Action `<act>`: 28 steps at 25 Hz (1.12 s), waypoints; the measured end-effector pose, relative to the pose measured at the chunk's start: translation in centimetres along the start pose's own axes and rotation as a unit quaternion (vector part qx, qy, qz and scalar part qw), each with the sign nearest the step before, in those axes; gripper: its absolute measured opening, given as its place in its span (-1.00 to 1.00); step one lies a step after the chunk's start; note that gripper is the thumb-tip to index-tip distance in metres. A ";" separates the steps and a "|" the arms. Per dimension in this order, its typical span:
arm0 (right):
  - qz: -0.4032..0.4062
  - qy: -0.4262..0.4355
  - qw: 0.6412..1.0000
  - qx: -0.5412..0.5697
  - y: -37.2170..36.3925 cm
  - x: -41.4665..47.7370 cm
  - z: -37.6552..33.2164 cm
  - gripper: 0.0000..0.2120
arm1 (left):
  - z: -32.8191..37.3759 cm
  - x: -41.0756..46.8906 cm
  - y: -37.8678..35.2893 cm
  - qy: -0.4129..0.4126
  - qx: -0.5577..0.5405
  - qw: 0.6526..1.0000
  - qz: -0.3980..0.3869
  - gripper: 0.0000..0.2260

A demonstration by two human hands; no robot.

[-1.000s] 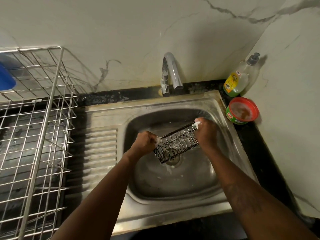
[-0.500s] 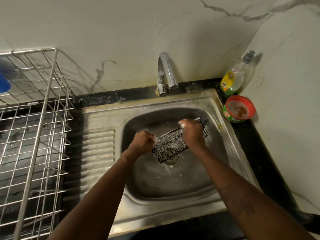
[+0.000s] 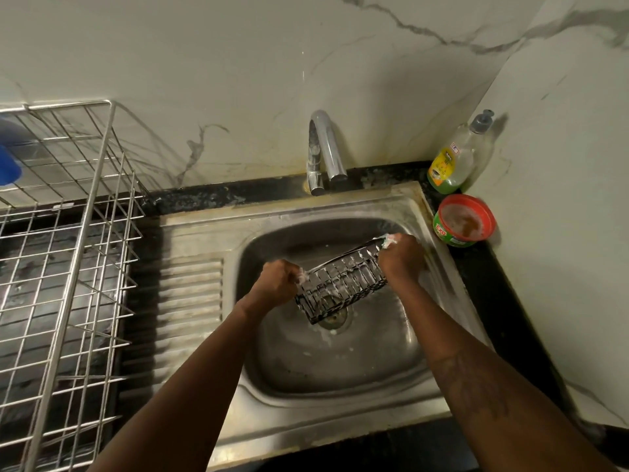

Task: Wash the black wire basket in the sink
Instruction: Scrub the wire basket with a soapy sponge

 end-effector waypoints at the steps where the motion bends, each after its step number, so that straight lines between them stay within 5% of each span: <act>1: 0.002 0.003 1.000 0.015 0.7 -0.1 -0.5 -0.63 | -0.3 0.0 0.4 0.007 0.006 1.000 0.008 -0.86; 6: 0.016 0.084 0.996 0.013 4.2 -1.5 -5.6 -0.68 | 0.5 0.5 0.1 0.013 0.030 0.999 -0.020 -0.88; 9: -0.008 0.148 0.989 -0.021 4.5 -4.1 -8.9 -0.62 | 4.9 0.3 -0.4 -0.011 -0.080 0.997 -0.015 -0.84; 12: -0.040 0.197 0.979 -0.043 3.4 -6.2 -11.1 -0.65 | 7.9 0.9 0.4 0.020 -0.307 0.951 0.017 -0.81; 17: -0.025 0.177 0.983 0.040 3.6 -5.7 -10.8 -0.69 | 7.5 0.8 1.4 0.038 -0.486 0.872 0.047 -0.79; 22: 0.052 0.169 0.983 0.059 4.5 -4.8 -8.5 -0.70 | 4.5 -0.7 2.3 0.045 -0.573 0.808 0.128 -0.70; 28: 0.019 0.284 0.954 0.098 2.2 -9.0 -11.4 -0.75 | 3.9 -1.7 1.5 0.031 -0.590 0.800 0.108 -0.74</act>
Point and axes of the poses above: each hand's wrist, its own x-axis towards the middle knuckle, its own y-axis out of the back of the hand, z = x × y, the point moved 10 cm from there along x, towards the middle knuckle, and after that the axes turned 9 degrees about -x, right-handed, at the moved point
